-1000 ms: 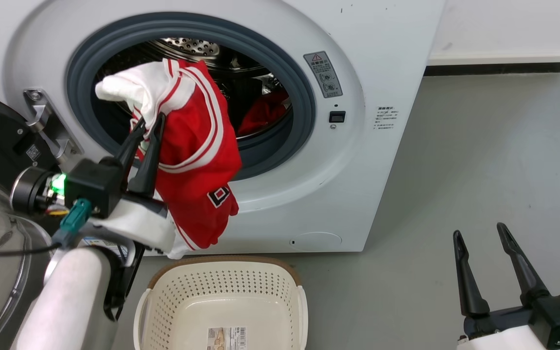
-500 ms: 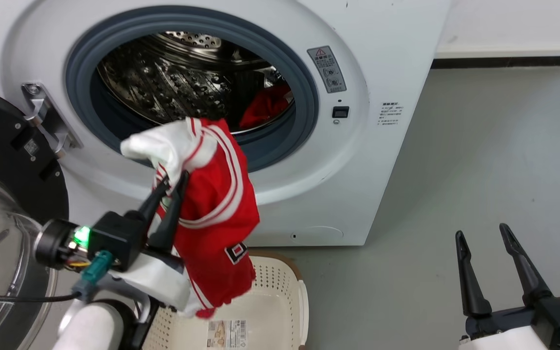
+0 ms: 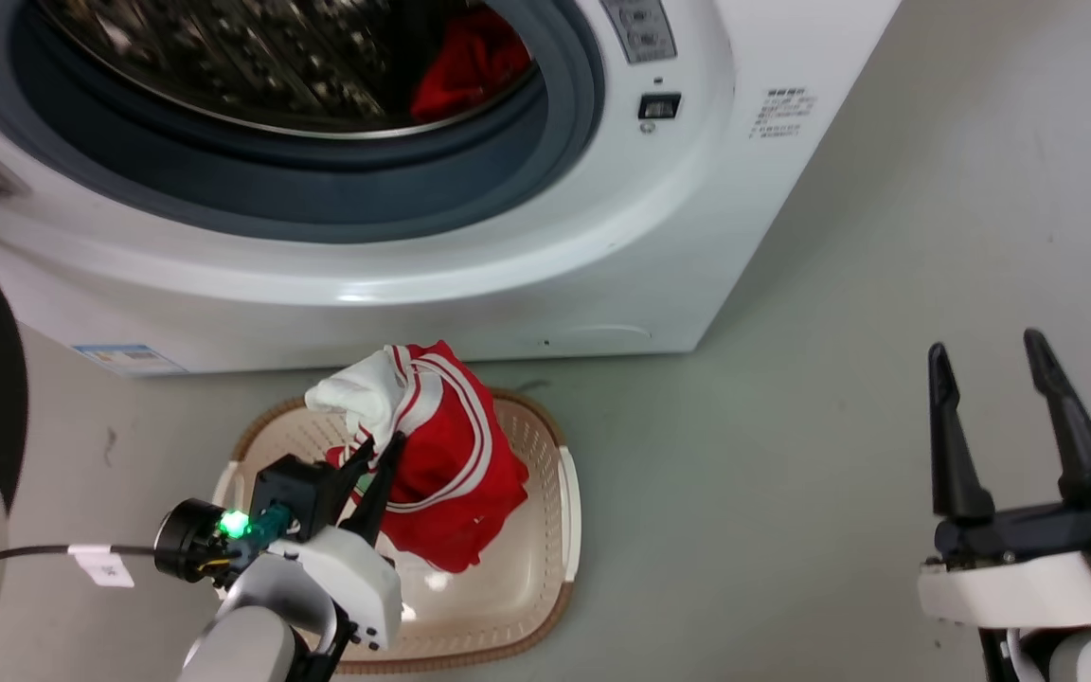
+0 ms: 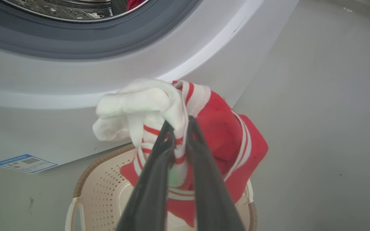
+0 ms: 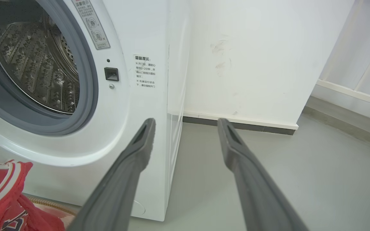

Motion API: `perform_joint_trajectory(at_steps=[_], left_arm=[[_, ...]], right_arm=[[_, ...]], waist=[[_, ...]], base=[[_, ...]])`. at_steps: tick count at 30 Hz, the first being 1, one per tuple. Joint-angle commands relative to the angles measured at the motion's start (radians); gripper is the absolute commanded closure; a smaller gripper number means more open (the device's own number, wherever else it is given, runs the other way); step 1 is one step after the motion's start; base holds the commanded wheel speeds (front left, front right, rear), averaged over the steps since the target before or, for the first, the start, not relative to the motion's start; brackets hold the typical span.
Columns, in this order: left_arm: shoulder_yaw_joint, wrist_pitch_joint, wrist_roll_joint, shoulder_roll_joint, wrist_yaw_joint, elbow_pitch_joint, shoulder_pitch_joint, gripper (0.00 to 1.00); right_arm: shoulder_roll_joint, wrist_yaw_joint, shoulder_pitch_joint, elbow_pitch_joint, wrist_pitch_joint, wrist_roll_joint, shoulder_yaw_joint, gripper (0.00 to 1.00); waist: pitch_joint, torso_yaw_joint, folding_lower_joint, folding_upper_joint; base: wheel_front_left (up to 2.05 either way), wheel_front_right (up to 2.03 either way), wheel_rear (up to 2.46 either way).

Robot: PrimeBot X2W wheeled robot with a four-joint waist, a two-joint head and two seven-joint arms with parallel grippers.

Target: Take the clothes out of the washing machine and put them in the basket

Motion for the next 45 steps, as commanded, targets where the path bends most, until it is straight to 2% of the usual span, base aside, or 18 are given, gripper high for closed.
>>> perform_joint_trajectory(at_steps=[1, 10, 15, 24, 31, 32, 33, 37, 45], left_arm=[[0.001, -0.010, -0.005, -0.005, -0.005, 0.037, -0.032, 1.00], [-0.027, -0.046, 0.006, -0.022, -0.036, 0.404, -0.244, 1.00], [-0.063, -0.030, 0.028, -0.025, -0.050, 0.603, -0.375, 1.00], [-0.142, 0.023, 0.066, -0.049, -0.062, 0.881, -0.536, 1.00], [-0.178, 0.072, 0.072, -0.082, -0.065, 0.993, -0.587, 1.00], [-0.179, 0.080, 0.067, -0.089, -0.065, 1.002, -0.589, 0.70], [-0.179, 0.088, 0.062, -0.096, -0.065, 1.008, -0.587, 0.00], [-0.187, 0.080, 0.049, -0.119, -0.066, 1.020, -0.570, 0.00], [-0.180, -0.060, 0.009, -0.180, -0.065, 1.024, -0.497, 0.00]], right_arm=[[0.002, -0.001, -0.029, -0.007, -0.002, 0.006, -0.001, 0.00], [0.003, -0.001, -0.131, -0.026, -0.002, 0.028, -0.007, 0.00], [0.003, -0.001, -0.178, -0.033, -0.002, 0.046, -0.002, 0.00], [0.002, -0.001, -0.222, -0.037, -0.002, 0.067, 0.011, 0.00], [0.002, -0.001, -0.236, -0.028, -0.002, 0.066, 0.018, 0.00], [0.002, -0.001, -0.236, -0.026, -0.002, 0.065, 0.019, 0.00], [0.002, -0.001, -0.237, -0.024, -0.002, 0.064, 0.019, 0.00], [0.002, -0.001, -0.225, -0.015, -0.002, 0.055, 0.014, 0.00], [0.002, -0.001, -0.160, 0.012, -0.002, 0.020, 0.016, 0.00]], waist=[[0.084, -0.029, -0.0001, 0.0000], [0.293, -0.083, -0.0001, 0.0000], [0.379, -0.111, -0.0001, 0.0000], [0.463, -0.141, -0.0001, 0.0000], [0.474, -0.140, -0.0001, 0.0000], [0.470, -0.139, -0.0001, 0.0000], [0.463, -0.137, -0.0001, 0.0000], [0.416, -0.122, -0.0001, 0.0000], [0.246, -0.054, -0.0001, 0.0000]], base=[[0.00, 0.00, 0.00], [0.00, 0.00, 0.00], [0.00, 0.00, 0.00], [0.00, 0.00, 0.00], [0.00, 0.00, 0.00], [0.00, 0.00, 0.00], [0.00, 0.00, 0.00], [0.00, 0.00, 0.00], [0.00, 0.00, 0.00]])
